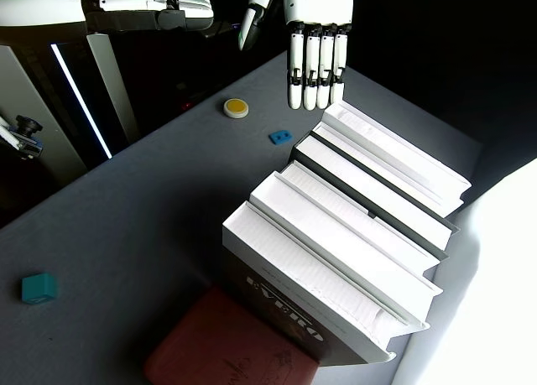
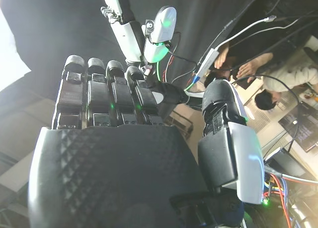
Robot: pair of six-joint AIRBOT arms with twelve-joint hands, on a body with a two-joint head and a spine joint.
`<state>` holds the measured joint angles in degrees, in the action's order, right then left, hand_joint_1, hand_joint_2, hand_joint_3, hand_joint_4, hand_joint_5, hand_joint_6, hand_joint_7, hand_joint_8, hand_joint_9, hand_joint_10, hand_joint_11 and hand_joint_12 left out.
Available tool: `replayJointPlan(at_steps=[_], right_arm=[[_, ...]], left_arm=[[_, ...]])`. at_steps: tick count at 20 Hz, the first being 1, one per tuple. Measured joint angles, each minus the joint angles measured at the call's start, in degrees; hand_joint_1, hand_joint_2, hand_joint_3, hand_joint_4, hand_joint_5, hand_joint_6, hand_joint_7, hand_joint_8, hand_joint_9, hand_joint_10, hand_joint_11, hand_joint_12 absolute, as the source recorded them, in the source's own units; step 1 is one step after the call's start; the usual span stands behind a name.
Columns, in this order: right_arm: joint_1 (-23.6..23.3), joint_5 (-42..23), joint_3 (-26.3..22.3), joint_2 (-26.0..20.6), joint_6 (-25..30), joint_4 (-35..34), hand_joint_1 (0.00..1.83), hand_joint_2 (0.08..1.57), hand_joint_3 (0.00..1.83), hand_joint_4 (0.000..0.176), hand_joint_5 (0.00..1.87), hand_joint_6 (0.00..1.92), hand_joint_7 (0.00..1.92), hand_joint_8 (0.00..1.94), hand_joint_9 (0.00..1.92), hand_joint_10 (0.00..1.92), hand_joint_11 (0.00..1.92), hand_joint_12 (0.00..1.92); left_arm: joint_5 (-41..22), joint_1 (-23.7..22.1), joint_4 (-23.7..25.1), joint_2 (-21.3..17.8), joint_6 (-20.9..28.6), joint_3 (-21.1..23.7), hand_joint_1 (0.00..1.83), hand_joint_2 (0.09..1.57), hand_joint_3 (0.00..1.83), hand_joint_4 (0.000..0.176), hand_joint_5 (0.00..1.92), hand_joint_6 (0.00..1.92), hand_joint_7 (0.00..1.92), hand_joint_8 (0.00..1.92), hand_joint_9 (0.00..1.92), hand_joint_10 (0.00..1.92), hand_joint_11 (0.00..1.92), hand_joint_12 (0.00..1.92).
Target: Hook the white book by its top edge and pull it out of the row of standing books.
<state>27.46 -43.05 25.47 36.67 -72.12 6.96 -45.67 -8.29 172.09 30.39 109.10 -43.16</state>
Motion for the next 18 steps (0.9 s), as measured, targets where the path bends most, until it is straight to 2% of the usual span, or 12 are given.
replayJointPlan(at_steps=[1, 5, 9, 12, 14, 16, 18], right_arm=[[-0.1, 0.1, 0.0, 0.1, -1.1, -1.4, 0.00, 1.20, 0.04, 0.000, 0.00, 0.00, 0.00, 0.00, 0.00, 0.00, 0.00, 0.00], [-0.9, 1.0, 0.0, 0.2, -3.4, -5.6, 0.00, 1.20, 0.03, 0.000, 0.00, 0.00, 0.00, 0.00, 0.00, 0.00, 0.00, 0.00], [-1.7, 1.9, 0.0, 1.0, -8.7, -10.8, 0.00, 1.20, 0.03, 0.000, 0.00, 0.00, 0.00, 0.00, 0.00, 0.00, 0.00, 0.00], [-3.8, 2.5, 0.5, 3.0, -17.6, -18.2, 0.00, 1.21, 0.02, 0.000, 0.00, 0.00, 0.00, 0.00, 0.00, 0.00, 0.00, 0.00], [-5.1, 1.6, 2.7, 5.7, -24.6, -24.8, 0.00, 1.20, 0.02, 0.000, 0.00, 0.00, 0.00, 0.00, 0.00, 0.00, 0.00, 0.00], [-5.1, 0.4, 5.3, 7.5, -27.8, -28.3, 0.00, 1.20, 0.02, 0.000, 0.00, 0.00, 0.00, 0.00, 0.00, 0.00, 0.00, 0.00], [-5.1, -1.7, 6.7, 8.4, -28.8, -28.8, 0.00, 1.20, 0.02, 0.000, 0.00, 0.00, 0.00, 0.00, 0.00, 0.00, 0.00, 0.00]], left_arm=[[-0.1, 0.0, 0.0, 0.0, 0.0, 0.0, 0.00, 1.08, 0.04, 0.000, 0.01, 0.00, 0.01, 0.00, 0.00, 0.00, 0.00, 0.00], [-0.4, -0.5, 0.0, 0.0, 0.0, 0.0, 0.00, 1.10, 0.03, 0.000, 0.02, 0.01, 0.03, 0.01, 0.00, 0.00, 0.00, 0.00], [-0.3, -0.7, 0.0, 0.1, 0.1, 0.0, 0.00, 1.10, 0.03, 0.000, 0.02, 0.00, 0.00, 0.00, 0.00, 0.00, 0.00, 0.00], [-0.3, -0.7, 0.0, 0.1, 0.1, 0.0, 0.00, 1.09, 0.02, 0.000, 0.00, 0.00, 0.00, 0.00, 0.00, 0.00, 0.00, 0.00], [-0.4, -0.7, 0.0, 0.1, 0.1, 0.0, 0.00, 1.09, 0.02, 0.000, 0.00, 0.00, 0.00, 0.00, 0.00, 0.00, 0.00, 0.00], [-0.4, -0.8, 0.0, 0.1, 0.1, 0.0, 0.00, 1.10, 0.02, 0.000, 0.00, 0.00, 0.00, 0.00, 0.00, 0.00, 0.00, 0.00], [-0.4, -0.8, 0.0, 0.1, 0.2, 0.0, 0.00, 1.10, 0.02, 0.000, 0.00, 0.00, 0.00, 0.00, 0.00, 0.00, 0.00, 0.00]])
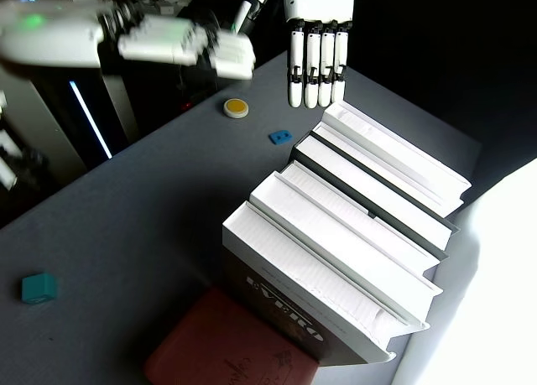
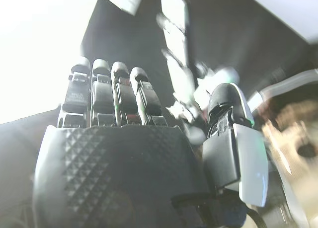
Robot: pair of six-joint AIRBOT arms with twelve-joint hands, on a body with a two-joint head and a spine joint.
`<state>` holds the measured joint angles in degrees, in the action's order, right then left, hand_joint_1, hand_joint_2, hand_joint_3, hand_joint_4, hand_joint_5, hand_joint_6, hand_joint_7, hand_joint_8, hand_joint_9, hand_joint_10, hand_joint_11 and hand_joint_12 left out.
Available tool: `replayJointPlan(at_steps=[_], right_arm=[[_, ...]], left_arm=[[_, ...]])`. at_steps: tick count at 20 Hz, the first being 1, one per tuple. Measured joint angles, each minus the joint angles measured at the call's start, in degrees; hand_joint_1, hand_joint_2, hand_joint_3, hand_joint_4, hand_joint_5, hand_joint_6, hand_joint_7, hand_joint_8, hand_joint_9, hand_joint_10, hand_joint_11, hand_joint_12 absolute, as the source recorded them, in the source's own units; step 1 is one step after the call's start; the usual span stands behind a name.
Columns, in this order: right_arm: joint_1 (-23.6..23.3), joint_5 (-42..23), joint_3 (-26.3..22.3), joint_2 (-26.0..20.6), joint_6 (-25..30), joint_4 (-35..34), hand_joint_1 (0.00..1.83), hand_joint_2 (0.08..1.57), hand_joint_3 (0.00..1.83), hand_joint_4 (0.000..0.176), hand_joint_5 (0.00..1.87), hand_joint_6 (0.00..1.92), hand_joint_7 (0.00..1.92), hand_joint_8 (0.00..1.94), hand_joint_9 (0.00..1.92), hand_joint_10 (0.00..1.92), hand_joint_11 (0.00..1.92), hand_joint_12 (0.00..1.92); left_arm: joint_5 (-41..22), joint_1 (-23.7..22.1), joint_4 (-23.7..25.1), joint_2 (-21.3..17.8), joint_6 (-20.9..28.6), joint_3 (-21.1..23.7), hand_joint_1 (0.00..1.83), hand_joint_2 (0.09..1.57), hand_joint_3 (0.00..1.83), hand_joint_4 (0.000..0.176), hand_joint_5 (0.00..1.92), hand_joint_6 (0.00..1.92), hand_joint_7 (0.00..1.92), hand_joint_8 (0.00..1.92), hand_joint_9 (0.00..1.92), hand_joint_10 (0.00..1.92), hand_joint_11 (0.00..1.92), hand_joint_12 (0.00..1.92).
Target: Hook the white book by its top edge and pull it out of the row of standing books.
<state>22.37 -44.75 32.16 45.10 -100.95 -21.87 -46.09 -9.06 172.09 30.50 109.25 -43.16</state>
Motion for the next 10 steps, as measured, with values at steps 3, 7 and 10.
replayJointPlan(at_steps=[3, 7, 10], right_arm=[[0.1, -3.8, 1.6, 2.1, -4.1, 0.0, 0.00, 1.20, 0.02, 0.000, 0.00, 0.00, 0.00, 0.00, 0.00, 0.00, 0.00, 0.00], [0.3, -5.9, 3.3, 4.7, -13.4, -3.0, 0.00, 1.20, 0.01, 0.000, 0.00, 0.00, 0.00, 0.00, 0.00, 0.00, 0.00, 0.00], [0.4, -8.3, 4.7, 5.4, -17.1, -6.4, 0.00, 1.20, 0.01, 0.000, 0.00, 0.00, 0.00, 0.00, 0.00, 0.00, 0.00, 0.00]], left_arm=[[0.1, -0.1, 0.0, 0.0, 0.1, 0.0, 0.00, 1.10, 0.02, 0.000, 0.01, 0.00, 0.00, 0.00, 0.00, 0.00, 0.00, 0.00], [0.0, -0.1, 0.0, 0.0, 0.1, 0.0, 0.00, 1.10, 0.02, 0.000, 0.01, 0.00, 0.00, 0.00, 0.00, 0.00, 0.00, 0.00], [0.0, -0.1, 0.0, 0.0, 0.1, 0.0, 0.00, 1.10, 0.01, 0.000, 0.00, 0.00, 0.00, 0.00, 0.00, 0.00, 0.00, 0.00]])
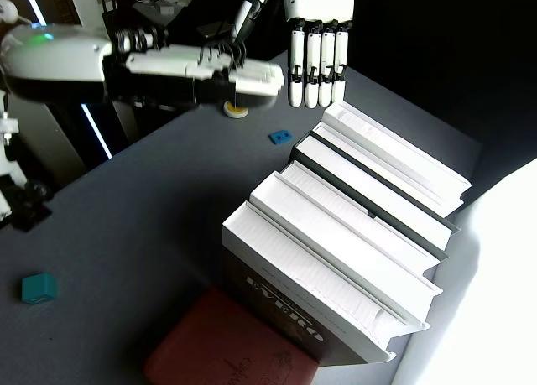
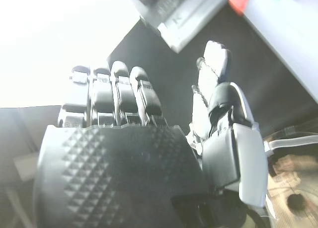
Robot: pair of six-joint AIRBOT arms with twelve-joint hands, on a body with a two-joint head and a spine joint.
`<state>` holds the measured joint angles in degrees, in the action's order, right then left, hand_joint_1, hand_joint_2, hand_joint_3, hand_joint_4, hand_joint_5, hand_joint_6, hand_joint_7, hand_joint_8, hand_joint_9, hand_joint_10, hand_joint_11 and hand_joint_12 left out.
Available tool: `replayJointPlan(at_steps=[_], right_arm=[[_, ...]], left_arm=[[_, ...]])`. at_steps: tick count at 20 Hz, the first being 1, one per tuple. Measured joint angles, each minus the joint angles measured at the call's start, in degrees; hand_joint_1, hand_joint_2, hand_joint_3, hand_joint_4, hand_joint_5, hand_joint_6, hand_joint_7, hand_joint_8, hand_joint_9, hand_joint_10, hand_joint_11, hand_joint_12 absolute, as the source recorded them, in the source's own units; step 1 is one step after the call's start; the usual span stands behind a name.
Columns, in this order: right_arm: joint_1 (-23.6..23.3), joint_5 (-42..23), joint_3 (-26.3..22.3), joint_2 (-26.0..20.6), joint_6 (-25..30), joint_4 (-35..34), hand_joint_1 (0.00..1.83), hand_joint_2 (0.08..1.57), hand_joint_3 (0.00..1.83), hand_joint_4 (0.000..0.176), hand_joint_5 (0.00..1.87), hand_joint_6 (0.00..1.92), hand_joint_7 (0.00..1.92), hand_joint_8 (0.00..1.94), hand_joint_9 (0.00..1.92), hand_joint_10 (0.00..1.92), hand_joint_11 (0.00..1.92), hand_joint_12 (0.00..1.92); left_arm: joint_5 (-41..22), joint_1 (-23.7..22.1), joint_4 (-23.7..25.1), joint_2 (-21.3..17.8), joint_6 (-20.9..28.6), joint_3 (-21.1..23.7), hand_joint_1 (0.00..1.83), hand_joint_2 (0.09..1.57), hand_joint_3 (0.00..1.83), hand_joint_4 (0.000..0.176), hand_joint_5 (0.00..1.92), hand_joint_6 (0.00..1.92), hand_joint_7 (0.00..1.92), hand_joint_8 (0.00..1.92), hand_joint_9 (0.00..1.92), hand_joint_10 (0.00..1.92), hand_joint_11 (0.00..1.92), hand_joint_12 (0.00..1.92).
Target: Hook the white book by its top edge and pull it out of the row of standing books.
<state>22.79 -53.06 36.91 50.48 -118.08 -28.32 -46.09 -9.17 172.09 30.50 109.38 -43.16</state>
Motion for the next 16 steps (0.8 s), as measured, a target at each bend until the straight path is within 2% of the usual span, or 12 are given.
replayJointPlan(at_steps=[4, 16], right_arm=[[0.2, -4.0, 1.7, 1.0, -2.3, -0.5, 0.00, 1.21, 0.01, 0.000, 0.00, 0.00, 0.00, 0.00, 0.00, 0.00, 0.00, 0.00], [1.3, -3.5, 7.1, 5.2, -2.7, -6.5, 0.00, 1.21, 0.01, 0.000, 0.00, 0.00, 0.00, 0.00, 0.00, 0.00, 0.00, 0.00]], left_arm=[[0.0, 0.0, 0.0, 0.0, 0.0, 0.0, 0.00, 1.11, 0.01, 0.000, 0.02, 0.01, 0.01, 0.00, 0.00, 0.00, 0.00, 0.00], [0.0, 0.0, 0.0, 0.0, 0.2, 0.0, 0.00, 1.11, 0.01, 0.000, 0.00, 0.00, 0.00, 0.00, 0.00, 0.00, 0.00, 0.00]])
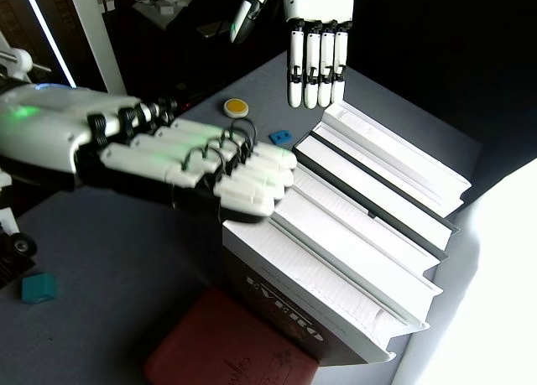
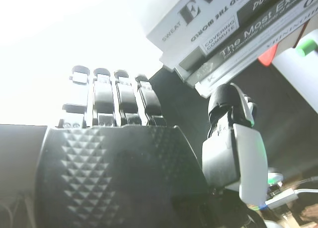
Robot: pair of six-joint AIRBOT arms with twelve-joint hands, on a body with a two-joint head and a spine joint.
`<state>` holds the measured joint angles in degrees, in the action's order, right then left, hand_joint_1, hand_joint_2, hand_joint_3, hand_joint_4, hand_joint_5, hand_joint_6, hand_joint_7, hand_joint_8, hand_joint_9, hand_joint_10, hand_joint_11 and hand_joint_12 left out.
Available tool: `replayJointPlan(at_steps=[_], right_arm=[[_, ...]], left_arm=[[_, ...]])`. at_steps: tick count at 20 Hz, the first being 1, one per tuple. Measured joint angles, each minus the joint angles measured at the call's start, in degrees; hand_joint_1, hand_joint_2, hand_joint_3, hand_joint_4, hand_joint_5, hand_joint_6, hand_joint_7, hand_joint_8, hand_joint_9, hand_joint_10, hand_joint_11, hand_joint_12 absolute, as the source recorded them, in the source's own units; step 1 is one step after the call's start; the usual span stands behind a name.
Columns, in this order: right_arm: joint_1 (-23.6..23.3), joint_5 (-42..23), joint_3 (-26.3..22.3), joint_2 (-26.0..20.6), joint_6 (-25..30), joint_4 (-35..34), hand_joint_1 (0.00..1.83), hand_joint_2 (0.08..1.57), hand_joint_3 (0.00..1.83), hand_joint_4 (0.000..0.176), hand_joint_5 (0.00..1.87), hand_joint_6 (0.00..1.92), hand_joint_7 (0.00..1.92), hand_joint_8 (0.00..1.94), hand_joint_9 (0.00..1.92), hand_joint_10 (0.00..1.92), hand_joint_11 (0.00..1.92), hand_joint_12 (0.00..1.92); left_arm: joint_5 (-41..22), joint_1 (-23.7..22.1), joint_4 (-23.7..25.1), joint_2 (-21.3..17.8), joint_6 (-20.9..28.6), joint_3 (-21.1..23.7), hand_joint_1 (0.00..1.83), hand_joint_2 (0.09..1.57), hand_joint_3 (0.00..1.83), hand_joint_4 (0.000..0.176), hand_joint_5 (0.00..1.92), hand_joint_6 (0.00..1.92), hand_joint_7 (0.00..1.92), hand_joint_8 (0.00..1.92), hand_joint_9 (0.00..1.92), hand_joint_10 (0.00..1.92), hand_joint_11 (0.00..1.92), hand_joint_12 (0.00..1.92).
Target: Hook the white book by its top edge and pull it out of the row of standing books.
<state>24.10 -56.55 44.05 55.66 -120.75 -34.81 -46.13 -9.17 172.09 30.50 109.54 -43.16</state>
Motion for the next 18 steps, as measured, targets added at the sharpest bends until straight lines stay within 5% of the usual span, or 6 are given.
replayJointPlan(at_steps=[8, 18], right_arm=[[0.9, 0.2, 2.3, 3.1, -0.8, 0.5, 0.00, 1.21, 0.01, 0.000, 0.00, 0.00, 0.00, 0.00, 0.00, 0.00, 0.00, 0.00], [1.3, -1.9, -3.2, 0.7, -7.0, -3.4, 0.00, 1.21, 0.00, 0.000, 0.00, 0.00, 0.00, 0.00, 0.00, 0.00, 0.00, 0.00]], left_arm=[[0.0, 0.0, 0.0, 0.0, 0.0, -0.4, 0.00, 1.11, 0.01, 0.000, 0.01, 0.00, 0.00, 0.00, 0.00, 0.00, 0.00, 0.00], [-0.7, -0.7, 0.0, 0.1, 0.0, -0.5, 0.00, 1.12, 0.01, 0.000, 0.01, 0.00, 0.01, 0.00, 0.00, 0.00, 0.00, 0.00]])
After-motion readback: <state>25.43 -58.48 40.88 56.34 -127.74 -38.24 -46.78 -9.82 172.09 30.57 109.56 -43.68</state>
